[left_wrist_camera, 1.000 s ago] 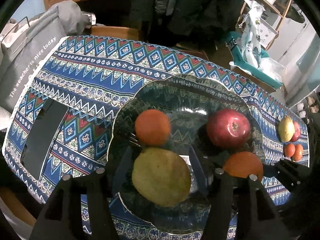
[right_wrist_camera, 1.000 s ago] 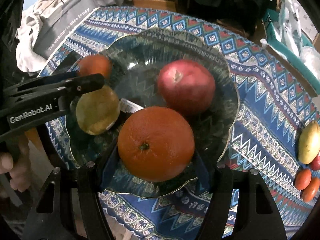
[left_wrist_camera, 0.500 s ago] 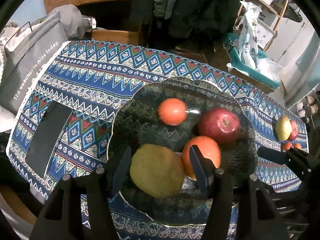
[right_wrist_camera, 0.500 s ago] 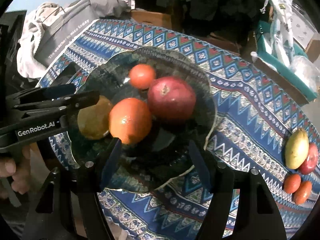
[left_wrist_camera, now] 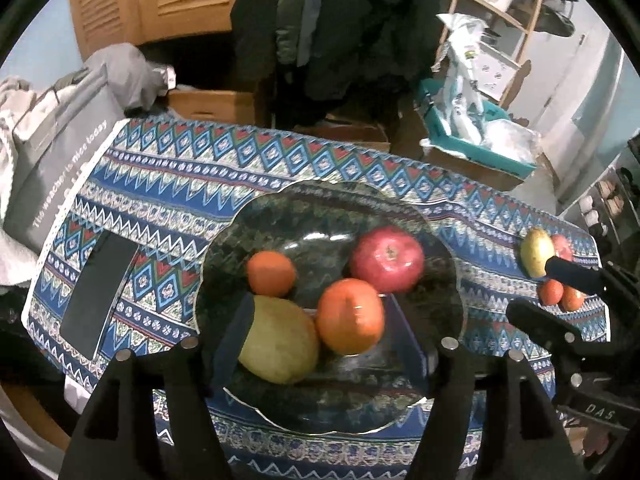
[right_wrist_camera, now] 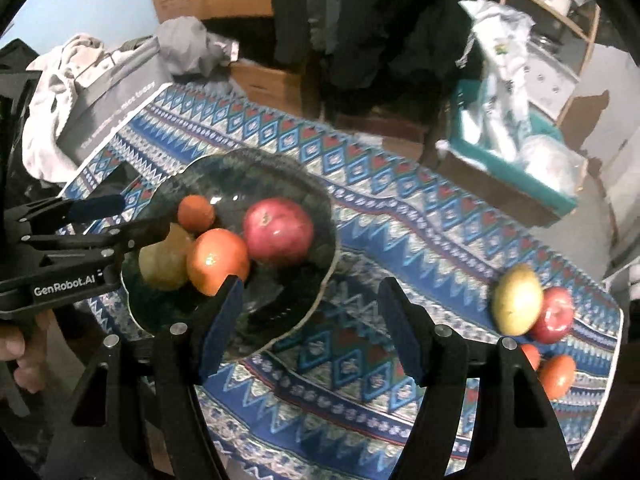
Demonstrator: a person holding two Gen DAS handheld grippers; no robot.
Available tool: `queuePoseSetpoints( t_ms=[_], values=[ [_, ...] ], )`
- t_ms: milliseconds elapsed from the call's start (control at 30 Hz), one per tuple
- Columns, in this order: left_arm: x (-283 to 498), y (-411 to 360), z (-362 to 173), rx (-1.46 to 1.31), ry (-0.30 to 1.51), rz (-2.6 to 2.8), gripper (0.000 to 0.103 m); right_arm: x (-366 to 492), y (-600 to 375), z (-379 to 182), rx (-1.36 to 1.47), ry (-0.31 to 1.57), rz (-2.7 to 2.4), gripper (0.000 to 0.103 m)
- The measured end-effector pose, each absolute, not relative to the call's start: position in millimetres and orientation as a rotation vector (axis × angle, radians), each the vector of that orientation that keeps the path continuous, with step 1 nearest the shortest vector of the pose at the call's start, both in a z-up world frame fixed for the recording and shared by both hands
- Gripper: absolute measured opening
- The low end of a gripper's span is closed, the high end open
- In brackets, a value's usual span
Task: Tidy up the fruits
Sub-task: 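Move the left gripper to the yellow-green pear while the right gripper moves to an orange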
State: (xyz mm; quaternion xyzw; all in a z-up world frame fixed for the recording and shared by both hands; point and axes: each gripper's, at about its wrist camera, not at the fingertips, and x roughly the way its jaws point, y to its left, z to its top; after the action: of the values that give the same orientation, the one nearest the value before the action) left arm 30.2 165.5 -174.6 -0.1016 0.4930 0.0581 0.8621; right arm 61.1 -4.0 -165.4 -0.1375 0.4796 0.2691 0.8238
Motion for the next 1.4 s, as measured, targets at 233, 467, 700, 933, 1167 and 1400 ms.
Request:
queuePoseSetpoints(
  t_ms=[233, 467, 700, 933, 1167, 1400],
  values=[
    [28, 135, -160, -0.162, 1.006, 0.080, 0.076, 56, -31, -142, -0.268, 0.960, 0.523, 0.071],
    [29, 108, -148, -0.161, 0.994, 0.030, 0.076, 53, -62, -121, -0.216, 0.917, 0.477, 0.071],
    [30, 77, -133, -0.147, 0.964, -0.018, 0.081, 50, -98, -108, -0.188, 0.878, 0.412, 0.074],
    [31, 48, -124, -0.122, 0.948, -0.050, 0.081, 45, -135, -98, -0.153, 0.850, 0.356, 0.074],
    [31, 25, -107, -0.090, 0.906, -0.039, 0.081, 35, -169, -86, -0.122, 0.812, 0.294, 0.074],
    [35, -5, -96, -0.042, 0.878, -0.046, 0.083, 32, -200, -71, -0.089, 0.776, 0.249, 0.078]
  ],
)
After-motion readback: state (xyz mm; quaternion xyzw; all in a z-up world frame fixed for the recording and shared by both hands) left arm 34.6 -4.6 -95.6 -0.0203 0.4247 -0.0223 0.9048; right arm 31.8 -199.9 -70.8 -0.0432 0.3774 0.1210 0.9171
